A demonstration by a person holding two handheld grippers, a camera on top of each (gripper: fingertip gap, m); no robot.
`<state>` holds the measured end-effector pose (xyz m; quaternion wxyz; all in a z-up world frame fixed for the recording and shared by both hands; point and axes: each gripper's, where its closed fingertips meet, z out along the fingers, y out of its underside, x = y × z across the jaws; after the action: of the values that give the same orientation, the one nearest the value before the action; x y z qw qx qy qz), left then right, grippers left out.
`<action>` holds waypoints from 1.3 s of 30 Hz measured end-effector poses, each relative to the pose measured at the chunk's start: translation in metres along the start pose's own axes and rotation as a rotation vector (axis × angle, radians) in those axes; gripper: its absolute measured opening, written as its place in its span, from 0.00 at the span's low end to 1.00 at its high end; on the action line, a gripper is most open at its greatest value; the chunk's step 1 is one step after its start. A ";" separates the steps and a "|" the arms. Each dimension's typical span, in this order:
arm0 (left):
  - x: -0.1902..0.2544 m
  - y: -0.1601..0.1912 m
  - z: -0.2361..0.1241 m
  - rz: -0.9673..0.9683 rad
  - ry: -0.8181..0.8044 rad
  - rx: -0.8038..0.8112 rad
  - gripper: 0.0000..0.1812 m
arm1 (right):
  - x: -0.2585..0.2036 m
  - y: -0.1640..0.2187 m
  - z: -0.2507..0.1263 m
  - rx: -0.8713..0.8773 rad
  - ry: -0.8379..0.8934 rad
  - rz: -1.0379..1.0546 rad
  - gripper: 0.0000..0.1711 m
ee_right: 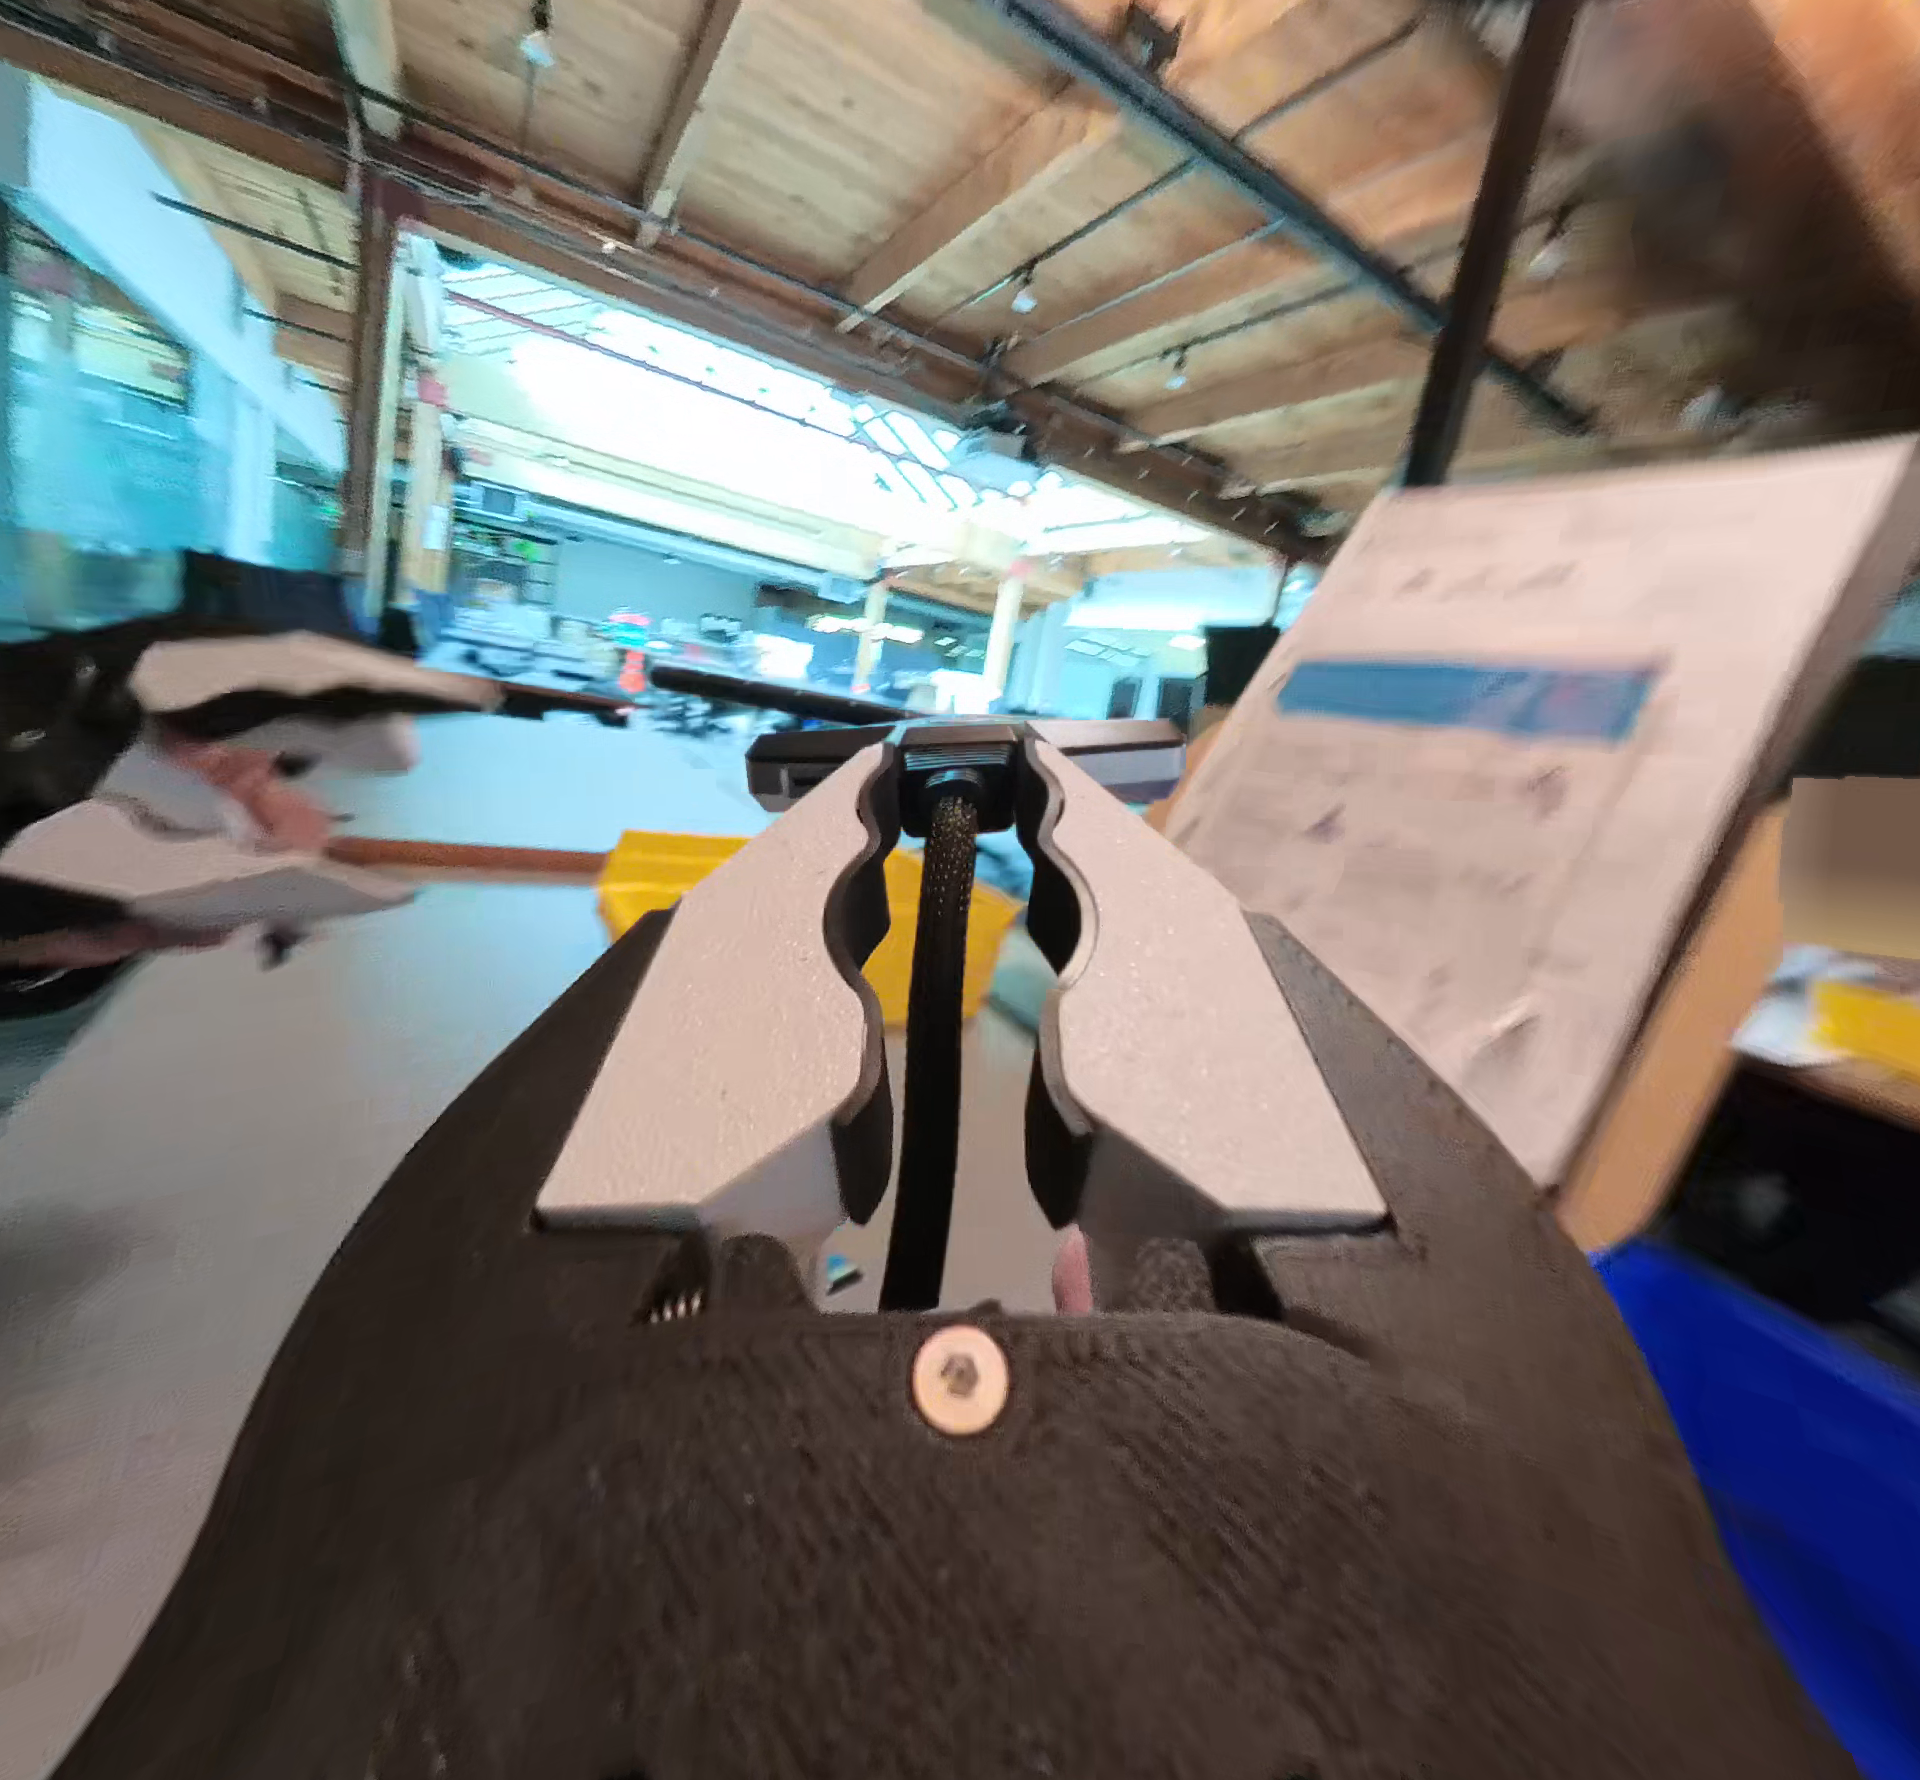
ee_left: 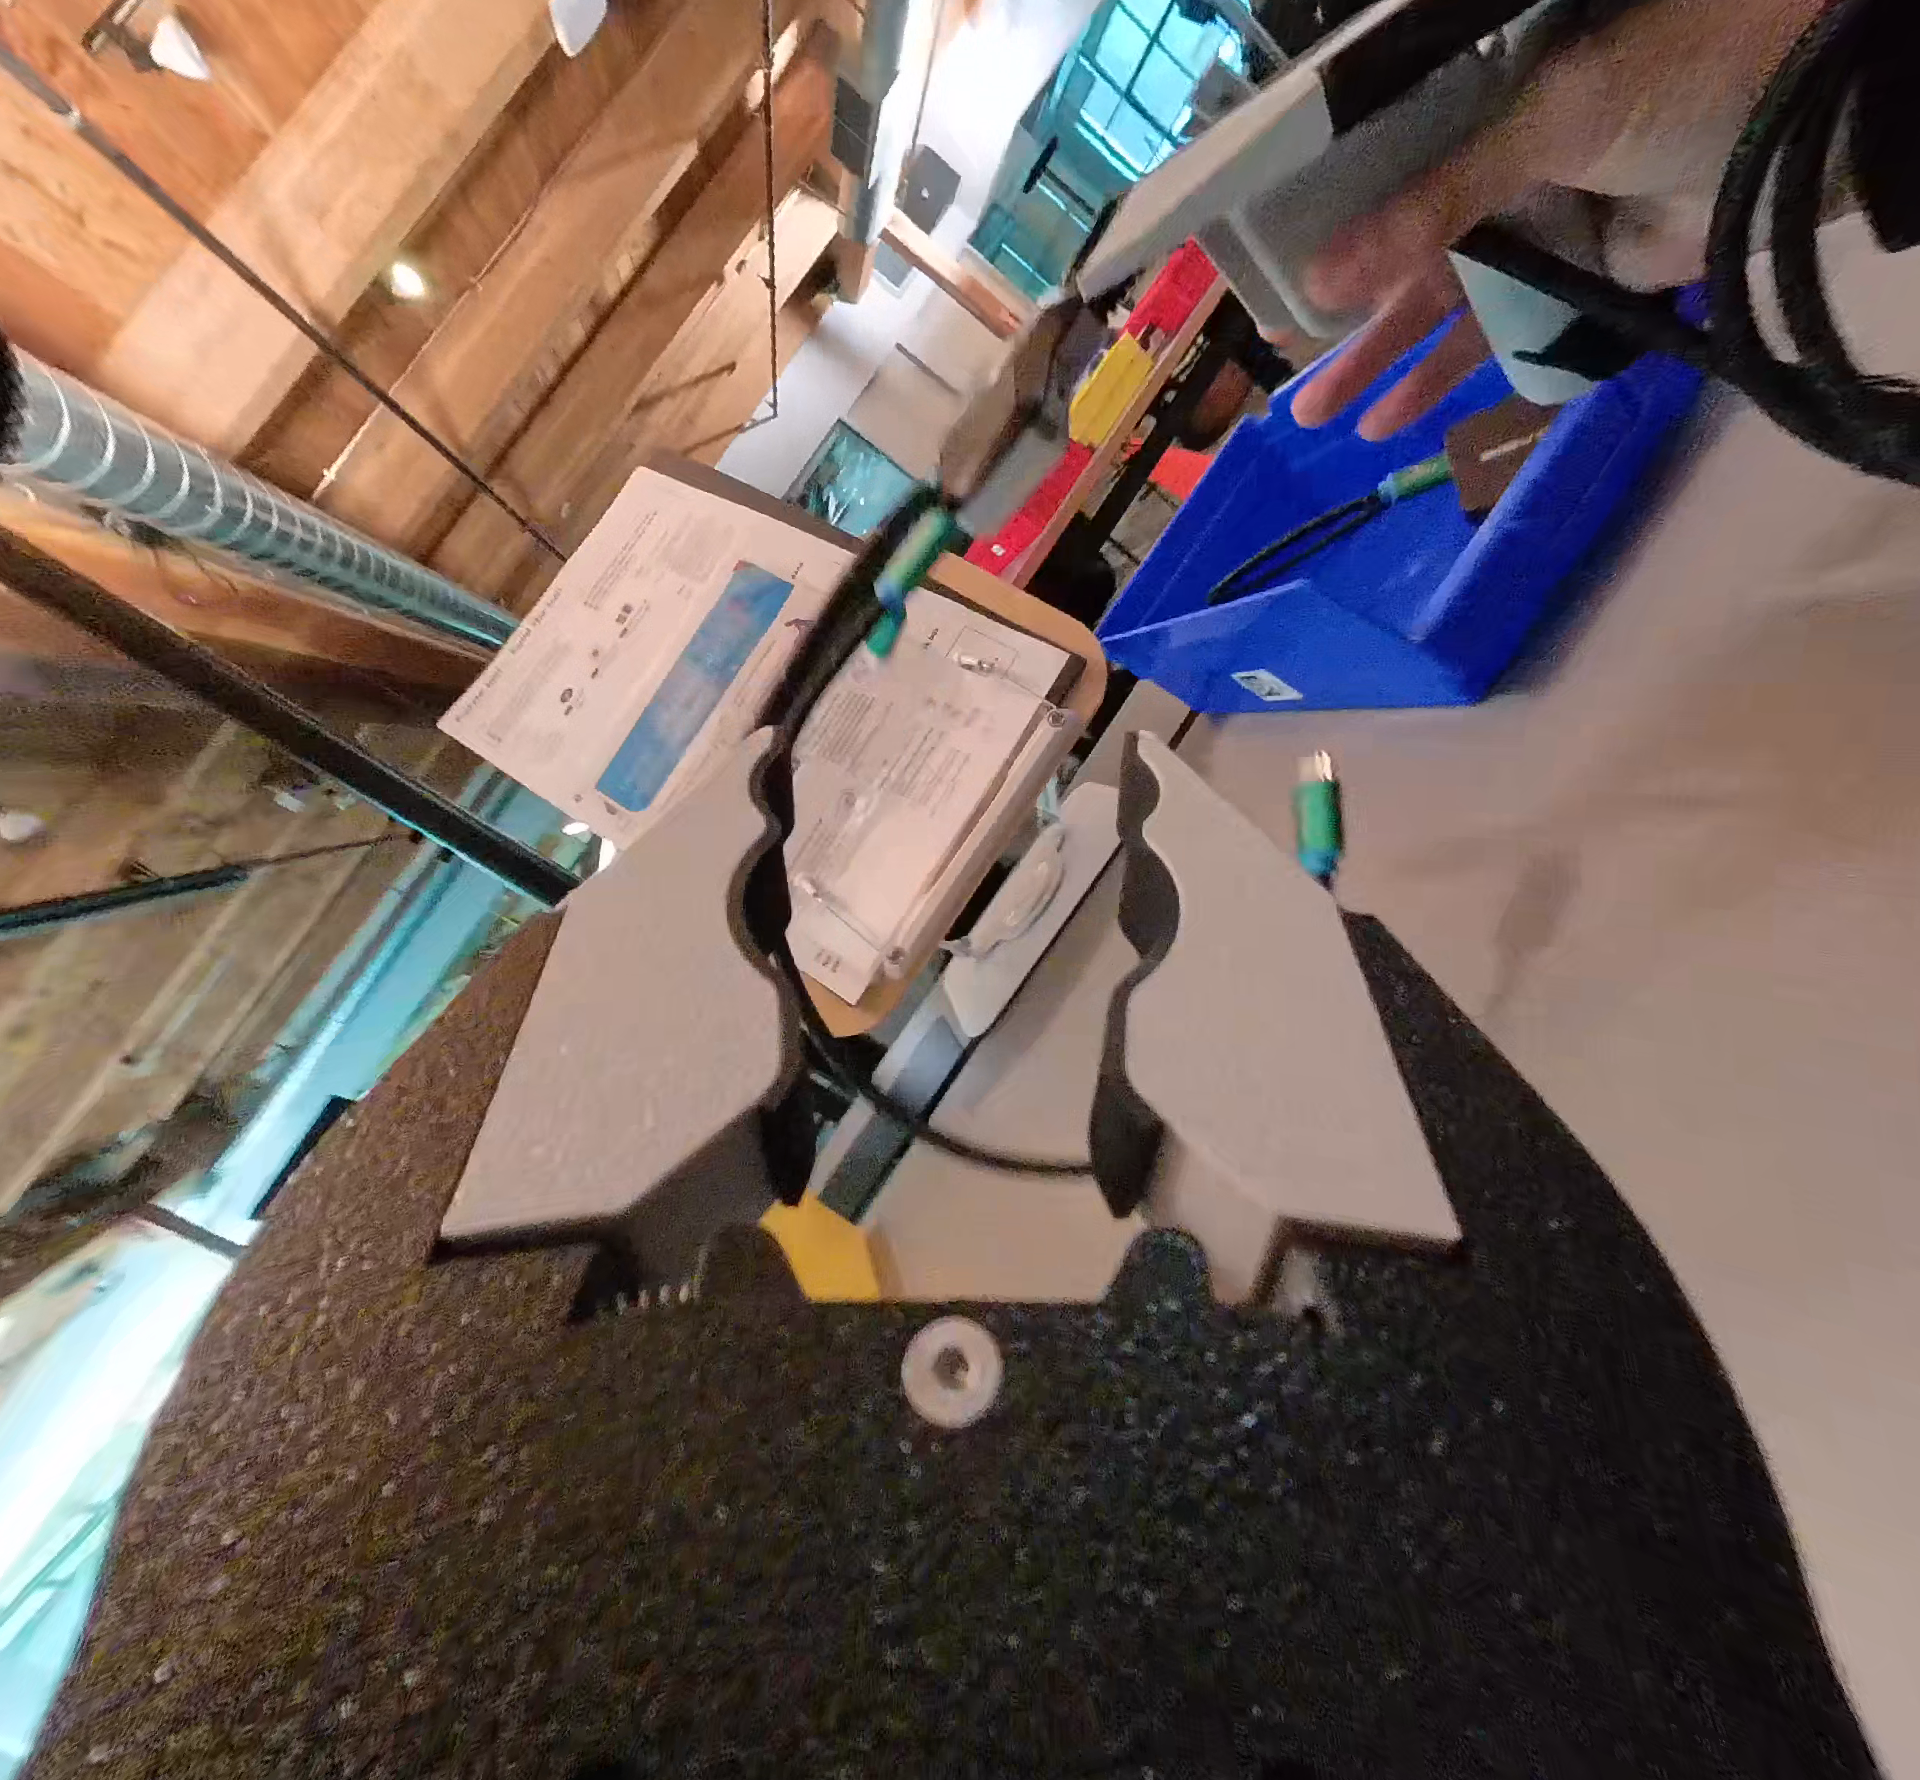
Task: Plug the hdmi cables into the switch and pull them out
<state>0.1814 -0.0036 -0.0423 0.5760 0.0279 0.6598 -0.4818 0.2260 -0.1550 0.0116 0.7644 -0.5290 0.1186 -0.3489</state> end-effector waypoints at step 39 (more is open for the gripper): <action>0.114 0.066 0.026 -0.541 0.457 -0.188 0.25 | 0.174 0.165 -0.153 -1.345 0.354 -0.475 0.06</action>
<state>0.2013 -0.0449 -0.1686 0.2654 -0.0939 0.7964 -0.5353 0.3361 -0.3478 -0.1660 0.1476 -0.8310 0.3108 -0.4371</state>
